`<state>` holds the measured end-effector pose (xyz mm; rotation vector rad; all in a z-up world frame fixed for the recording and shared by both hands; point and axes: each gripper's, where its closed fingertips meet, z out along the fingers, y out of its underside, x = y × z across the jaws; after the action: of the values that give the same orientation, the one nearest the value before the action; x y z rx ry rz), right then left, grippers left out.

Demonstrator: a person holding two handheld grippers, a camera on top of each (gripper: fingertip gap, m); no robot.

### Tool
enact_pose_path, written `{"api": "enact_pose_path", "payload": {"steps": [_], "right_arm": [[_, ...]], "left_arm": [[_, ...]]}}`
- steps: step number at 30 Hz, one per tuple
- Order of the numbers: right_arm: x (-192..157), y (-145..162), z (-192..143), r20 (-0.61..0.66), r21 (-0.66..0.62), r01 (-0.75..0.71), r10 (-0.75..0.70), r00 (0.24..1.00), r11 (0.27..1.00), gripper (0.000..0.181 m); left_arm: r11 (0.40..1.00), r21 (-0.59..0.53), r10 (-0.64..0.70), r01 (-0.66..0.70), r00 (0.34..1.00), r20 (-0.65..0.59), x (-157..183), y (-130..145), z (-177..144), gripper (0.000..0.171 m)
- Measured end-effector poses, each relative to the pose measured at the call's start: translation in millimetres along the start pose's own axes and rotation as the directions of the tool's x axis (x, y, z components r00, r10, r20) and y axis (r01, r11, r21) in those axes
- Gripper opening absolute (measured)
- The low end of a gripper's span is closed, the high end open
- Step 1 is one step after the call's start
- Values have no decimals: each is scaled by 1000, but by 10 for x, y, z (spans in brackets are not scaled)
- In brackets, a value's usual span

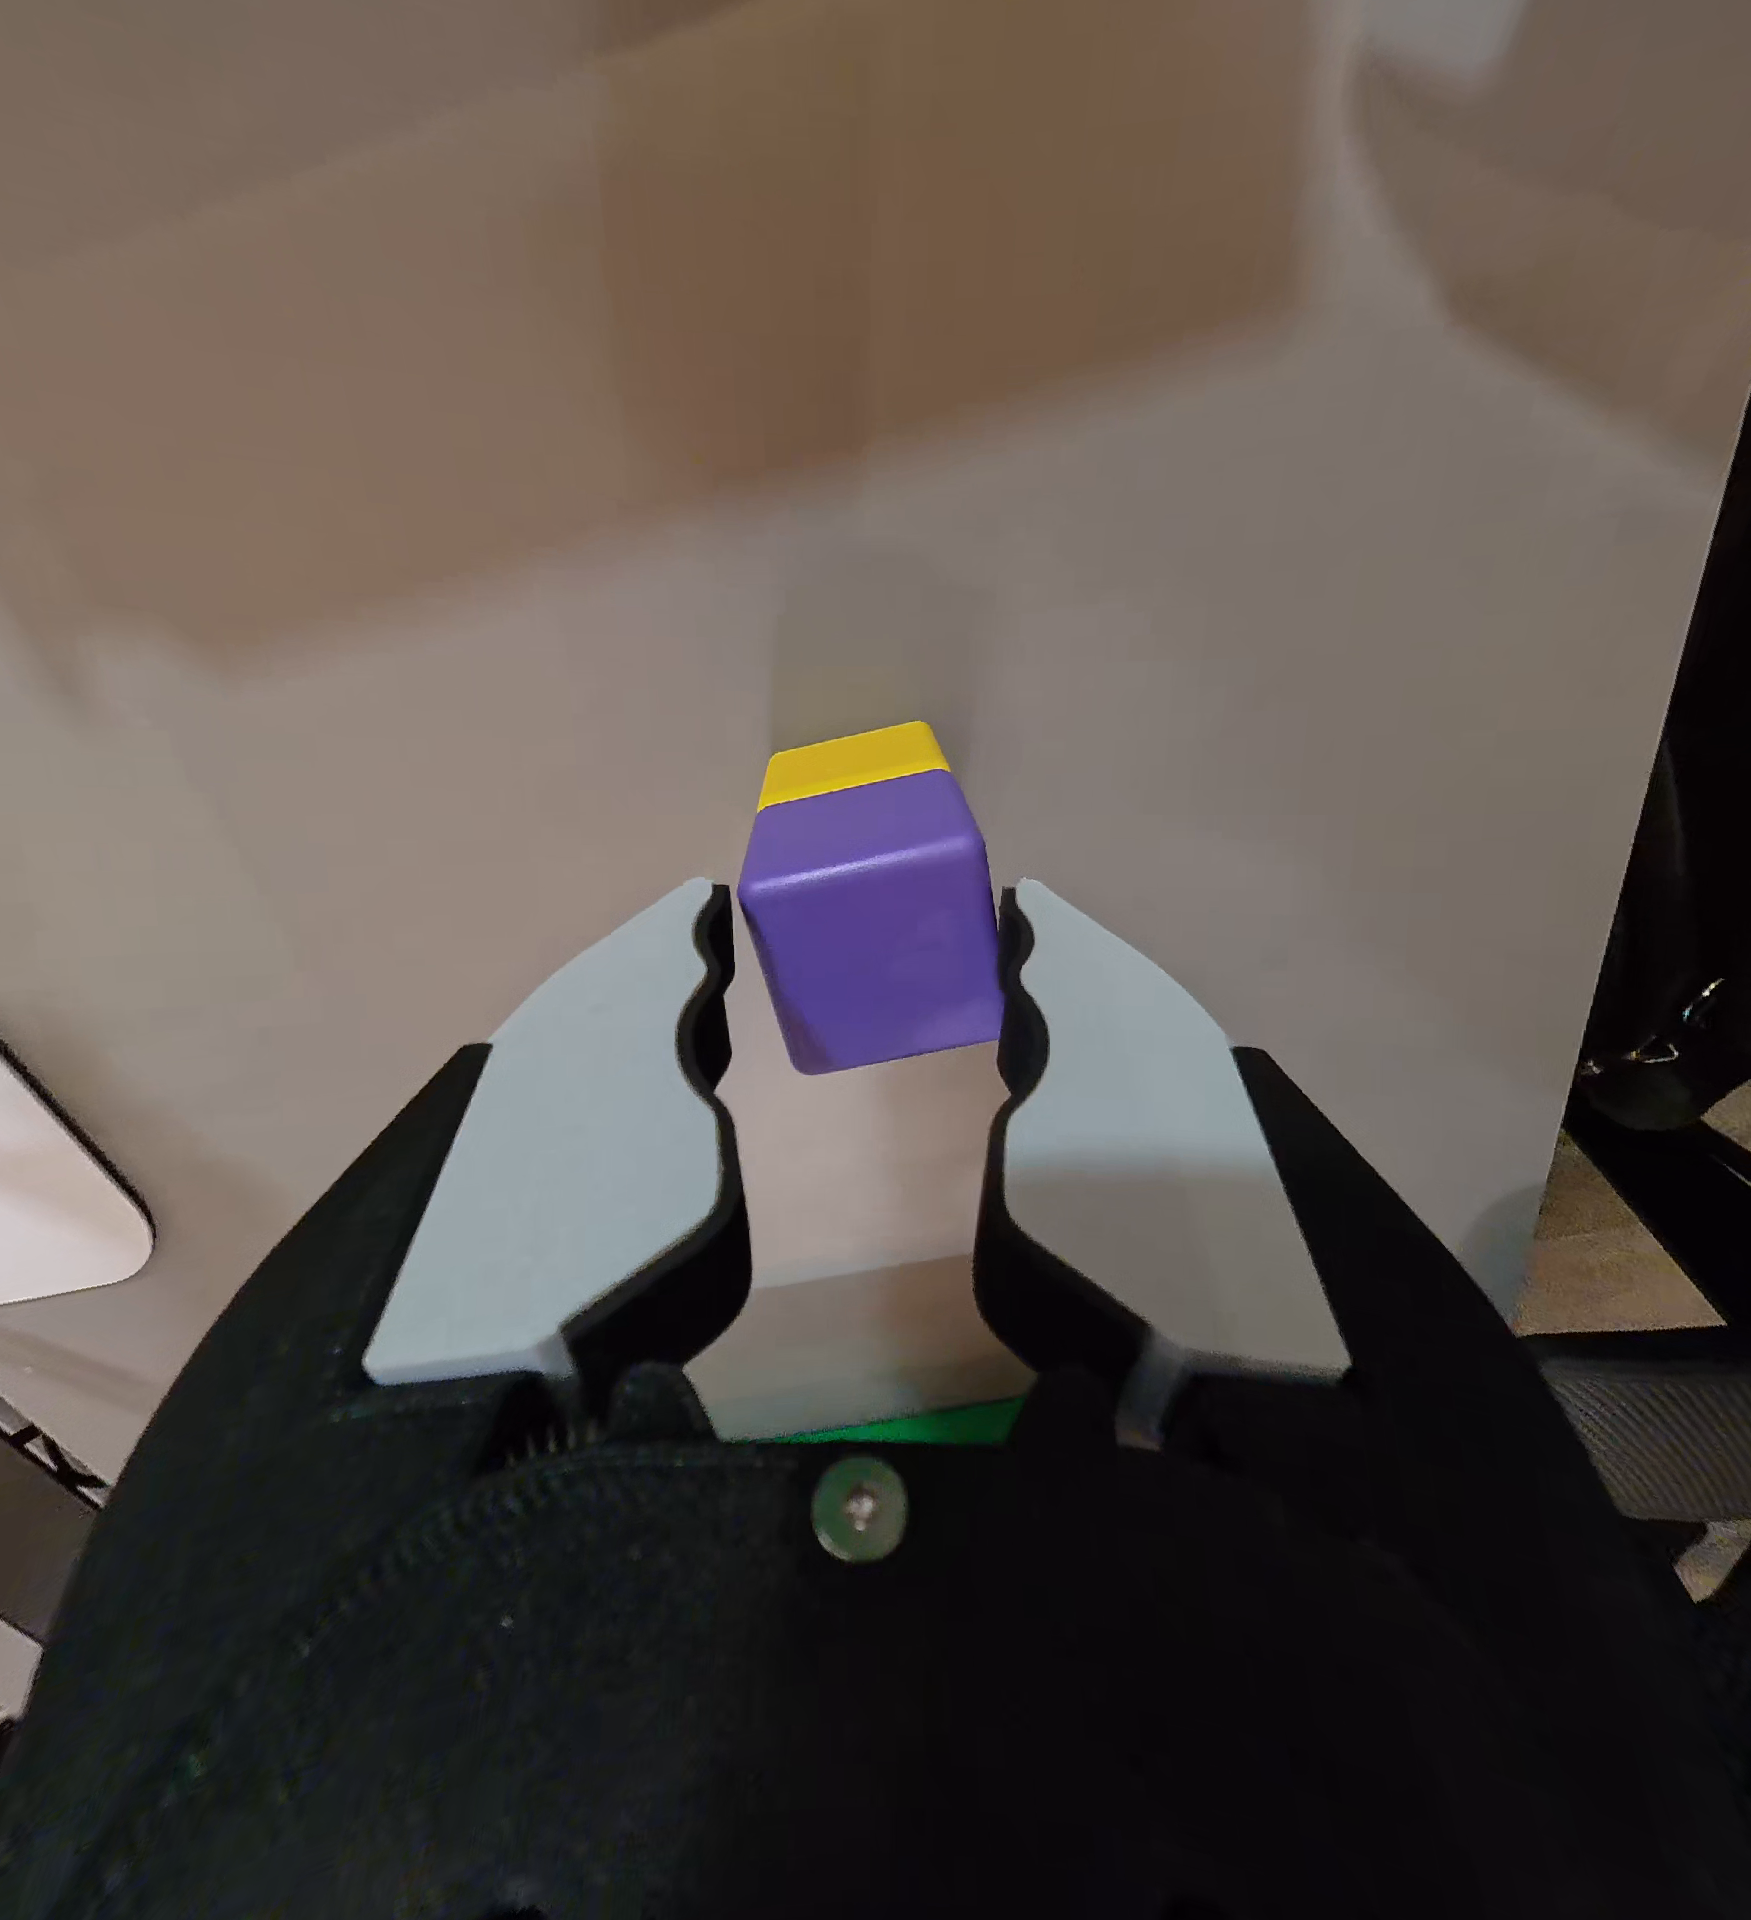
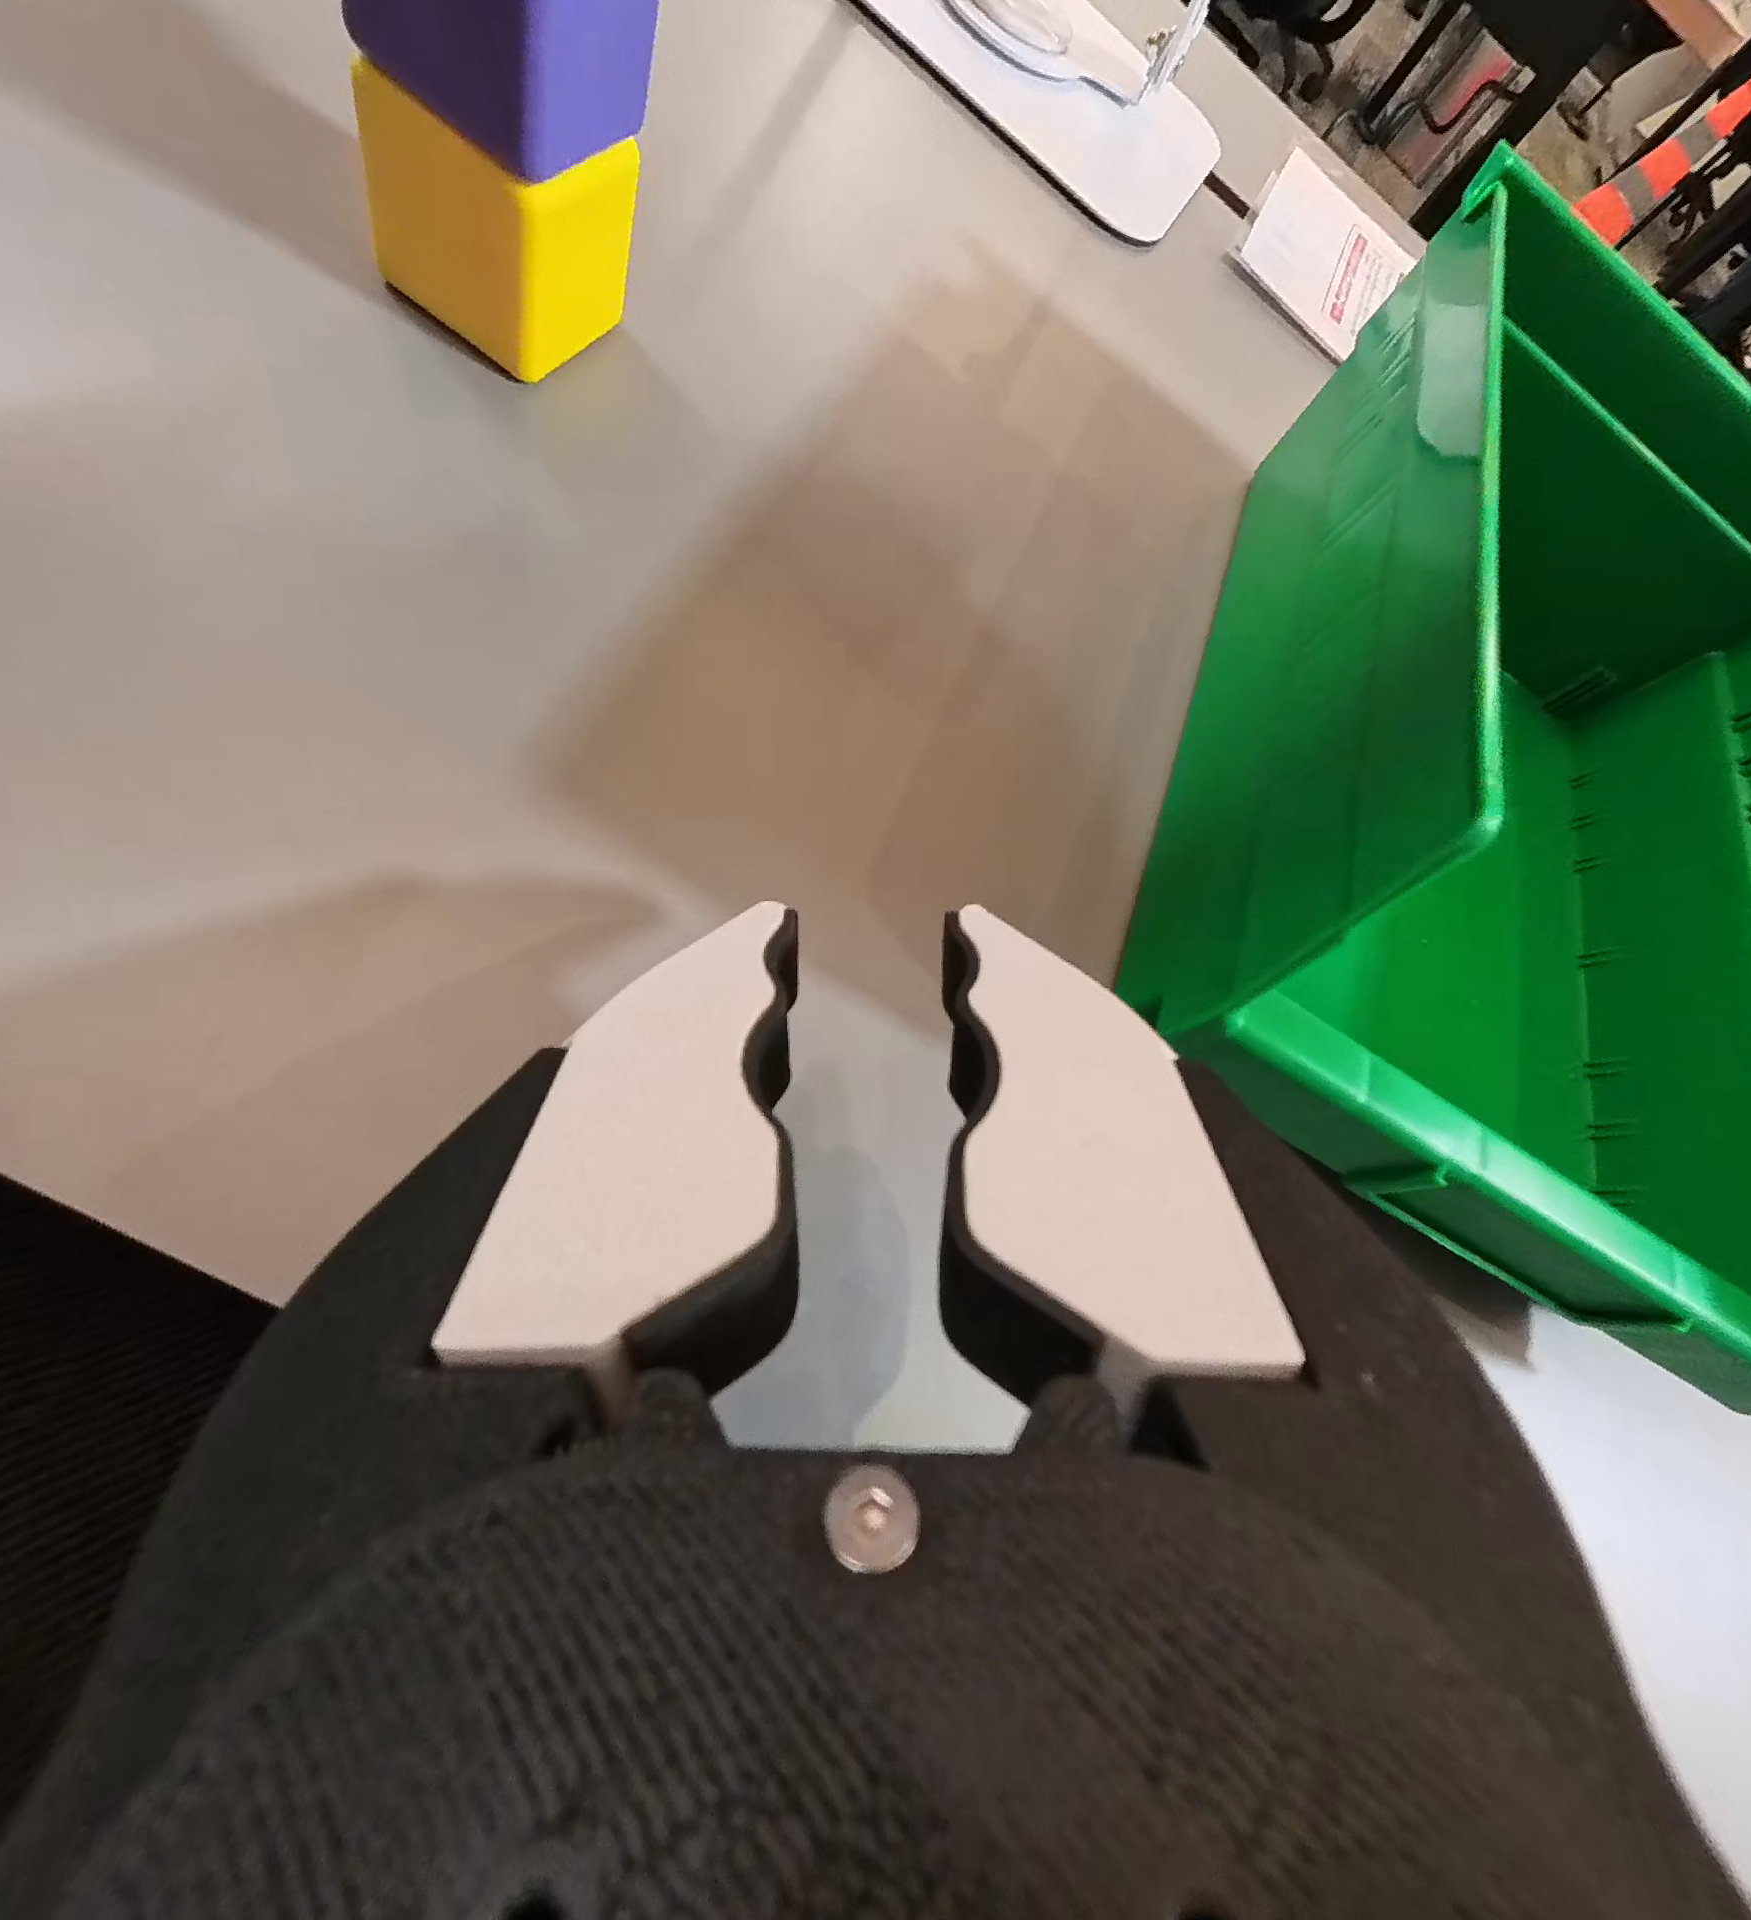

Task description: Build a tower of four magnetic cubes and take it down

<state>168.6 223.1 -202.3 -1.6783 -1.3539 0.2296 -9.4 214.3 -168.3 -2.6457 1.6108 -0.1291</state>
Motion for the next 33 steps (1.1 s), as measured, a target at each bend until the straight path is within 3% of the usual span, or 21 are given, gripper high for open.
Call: {"api": "enact_pose_path", "payload": {"steps": [4,9,13,17,21,24,26,29,33], "right_arm": [[-3,3,3,2,-1,2,-2,1000,1000,27],[-3,-18,3,5,8,1,-1,1000,1000,27],[-33,-105,45,18,29,14,-14,1000,999,27],[-98,-193,112,33,44,57,-58,998,997,26],[-177,-294,190,67,64,72,-76,995,995,26],[-242,-351,249,84,69,101,-107,991,992,26],[-284,-395,274,95,77,115,-122,988,990,26],[-329,-439,301,104,87,136,-145,984,987,26],[-347,-457,316,111,92,143,-153,982,985,26]], "left_arm": [[996,85,-23,18,998,55,-25,-49,-187,52],[959,250,-159,133,983,88,-18,25,-580,54],[859,453,-373,239,898,233,-178,326,-1034,56],[670,614,-658,417,717,231,-114,1083,-1364,64],[457,666,-881,590,406,244,44,2253,-1476,69],[173,722,-985,670,121,124,180,3003,-1464,69],[6,719,-1000,695,-10,18,246,3333,-1318,69],[-87,636,-994,767,-108,-5,320,3656,-910,69],[-118,517,-980,848,-184,79,360,3871,-433,69]]}}
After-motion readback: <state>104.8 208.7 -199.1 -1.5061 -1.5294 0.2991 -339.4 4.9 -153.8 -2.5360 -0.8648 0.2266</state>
